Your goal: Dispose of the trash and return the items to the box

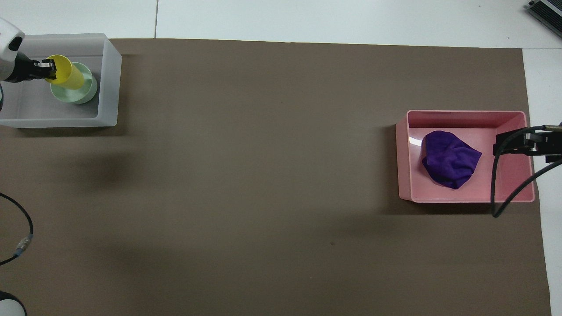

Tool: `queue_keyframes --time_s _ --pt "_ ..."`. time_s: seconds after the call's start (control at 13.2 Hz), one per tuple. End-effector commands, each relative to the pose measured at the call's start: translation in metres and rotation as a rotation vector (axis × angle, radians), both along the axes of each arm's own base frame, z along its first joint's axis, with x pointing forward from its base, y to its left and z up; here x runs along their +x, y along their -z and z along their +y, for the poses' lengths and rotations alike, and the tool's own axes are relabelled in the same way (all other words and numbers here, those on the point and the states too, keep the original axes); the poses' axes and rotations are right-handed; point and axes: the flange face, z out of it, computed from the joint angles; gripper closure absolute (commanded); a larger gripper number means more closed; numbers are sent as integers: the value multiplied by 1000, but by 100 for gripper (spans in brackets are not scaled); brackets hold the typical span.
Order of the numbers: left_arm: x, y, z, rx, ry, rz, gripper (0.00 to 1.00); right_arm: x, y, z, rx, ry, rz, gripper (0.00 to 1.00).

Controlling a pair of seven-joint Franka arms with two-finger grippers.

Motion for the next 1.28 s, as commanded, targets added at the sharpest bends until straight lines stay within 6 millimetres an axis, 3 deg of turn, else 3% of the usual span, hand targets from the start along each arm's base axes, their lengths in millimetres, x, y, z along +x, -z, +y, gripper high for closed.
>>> queue_keyframes --time_s 0.0,0.15,0.23,0.38,0.45,0.53,0.6,0.75,0.91,1.21 --pt "-2 9 2 -9 6 -24 100 -10 -3 7 8 -38 -2 0" --pt "-6 13 2 -9 6 -16 100 -9 -24 22 10 -61 11 0" --pt "-7 12 2 -9 6 -15 89 -6 -23 22 9 -56 22 0" --pt "-7 8 0 -4 15 -5 56 -8 -18 21 11 -59 27 0" --pt "-8 7 -1 -6 26 10 50 -9 -18 20 11 -57 28 0" --pt "-8 3 -2 1 47 17 27 -10 -15 21 11 -57 33 0" --pt "-9 -14 -5 7 68 -3 0 -10 -15 21 11 -57 33 0" --pt "-18 -47 -24 23 135 -9 0 -11 -13 21 11 -59 37 0" --pt "-44 -73 -47 49 233 -8 0 -12 -14 20 13 -56 36 0" --pt "-110 -119 -135 55 344 8 0 -12 -14 19 13 -53 36 0"
